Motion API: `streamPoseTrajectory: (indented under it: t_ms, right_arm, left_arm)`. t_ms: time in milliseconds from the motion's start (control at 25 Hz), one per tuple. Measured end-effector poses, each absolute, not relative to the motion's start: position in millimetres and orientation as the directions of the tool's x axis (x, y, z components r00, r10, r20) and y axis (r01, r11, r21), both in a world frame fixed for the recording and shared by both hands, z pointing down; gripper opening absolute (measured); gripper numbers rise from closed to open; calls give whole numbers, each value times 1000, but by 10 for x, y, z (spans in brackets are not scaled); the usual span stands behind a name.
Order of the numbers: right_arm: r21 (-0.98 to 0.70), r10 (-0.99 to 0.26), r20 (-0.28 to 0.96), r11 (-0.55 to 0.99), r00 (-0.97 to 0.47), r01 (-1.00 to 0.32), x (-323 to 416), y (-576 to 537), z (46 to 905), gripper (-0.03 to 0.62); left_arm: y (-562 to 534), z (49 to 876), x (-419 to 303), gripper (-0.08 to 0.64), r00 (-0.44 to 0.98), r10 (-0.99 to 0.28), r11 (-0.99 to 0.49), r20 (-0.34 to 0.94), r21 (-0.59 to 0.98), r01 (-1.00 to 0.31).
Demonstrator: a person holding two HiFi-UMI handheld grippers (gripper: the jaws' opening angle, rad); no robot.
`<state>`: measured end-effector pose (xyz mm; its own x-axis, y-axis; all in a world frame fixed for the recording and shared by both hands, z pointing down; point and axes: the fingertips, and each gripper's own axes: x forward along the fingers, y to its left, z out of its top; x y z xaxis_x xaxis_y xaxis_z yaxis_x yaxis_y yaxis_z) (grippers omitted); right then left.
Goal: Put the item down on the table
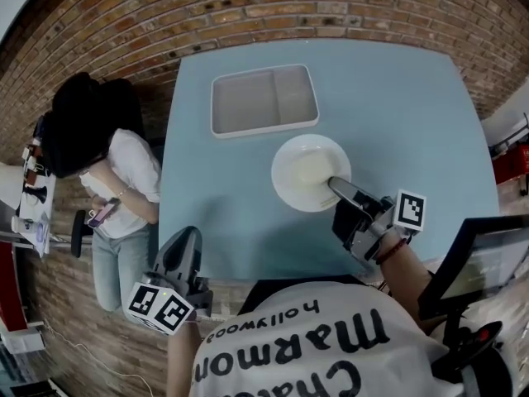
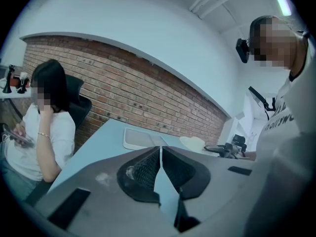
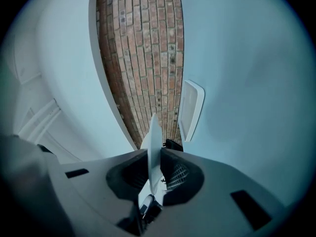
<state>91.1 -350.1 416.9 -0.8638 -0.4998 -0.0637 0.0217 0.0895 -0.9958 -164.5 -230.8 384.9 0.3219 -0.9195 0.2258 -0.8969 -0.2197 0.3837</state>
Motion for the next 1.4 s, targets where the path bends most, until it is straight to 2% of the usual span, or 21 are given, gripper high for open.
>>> streamPoseTrajectory:
  t_ms: [320,960,1400]
  right_arm:
    - [-999,-533,-36,51,-846,11,1049,-3818,4377,43]
    - [-1000,-600,3,4,-800,-6,850,-4165,4658,43]
    - [-1000,-641,27,-21,-767,-18,760,-4412,4897,43]
  left_arm:
    - [-2252,3846,-1830,20,237,-930,-125,281,364,-923]
    - [-2656,3821,-2172,20,294,-901,-176,320,348,-921]
    - [-2481,3874,-2500,20,232,-910,-113,344,332,-936]
